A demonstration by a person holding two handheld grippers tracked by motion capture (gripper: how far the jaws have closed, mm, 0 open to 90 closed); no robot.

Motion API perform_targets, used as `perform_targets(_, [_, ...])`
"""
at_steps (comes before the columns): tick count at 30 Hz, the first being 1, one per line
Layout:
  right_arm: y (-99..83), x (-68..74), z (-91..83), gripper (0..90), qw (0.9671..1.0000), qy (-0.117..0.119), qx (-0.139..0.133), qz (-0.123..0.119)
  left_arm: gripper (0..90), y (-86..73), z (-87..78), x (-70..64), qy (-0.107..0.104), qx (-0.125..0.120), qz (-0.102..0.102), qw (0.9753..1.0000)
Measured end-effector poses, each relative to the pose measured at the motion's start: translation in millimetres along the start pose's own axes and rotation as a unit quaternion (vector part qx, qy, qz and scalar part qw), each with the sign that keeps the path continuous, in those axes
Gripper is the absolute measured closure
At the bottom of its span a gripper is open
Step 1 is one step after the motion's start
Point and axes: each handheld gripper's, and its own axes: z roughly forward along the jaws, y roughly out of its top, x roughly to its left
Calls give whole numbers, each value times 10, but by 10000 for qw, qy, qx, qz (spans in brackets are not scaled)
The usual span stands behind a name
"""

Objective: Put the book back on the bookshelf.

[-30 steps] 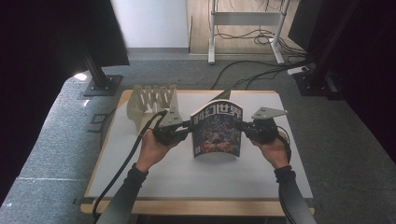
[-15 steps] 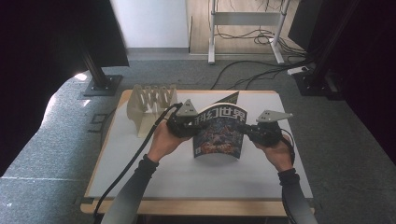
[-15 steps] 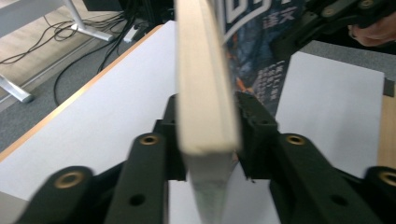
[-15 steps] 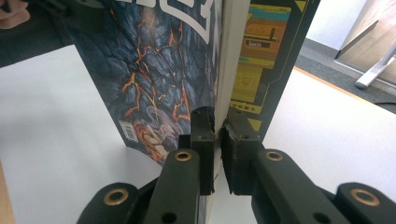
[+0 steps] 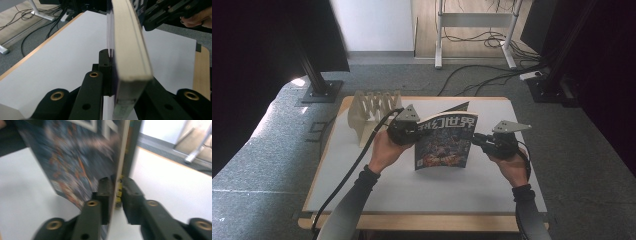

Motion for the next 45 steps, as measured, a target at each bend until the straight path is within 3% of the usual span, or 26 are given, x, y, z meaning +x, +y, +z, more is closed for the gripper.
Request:
perform_targets(13, [-504,-137,127,218,9971,-590,326,357,826,-62,-355,91,231,95,-199,9995])
perform_targets(23, [-860,-145,315,16,9923,-752,774,614,826,-165,-639,115,392,108,-331,9986])
perform_targets(30, [-1026,-119,438,0,9873,-973,1101,611,827,-252,-842,170,506,23,-461,9977])
perform_targets(39, [-1177,-113,564,0,9817,-1039,1477,600,826,-336,-1042,229,664,30,-564,9962])
perform_targets(45, [-1206,-104,562,0,9833,-1074,1360,556,826,-416,-1152,279,768,41,-664,9948])
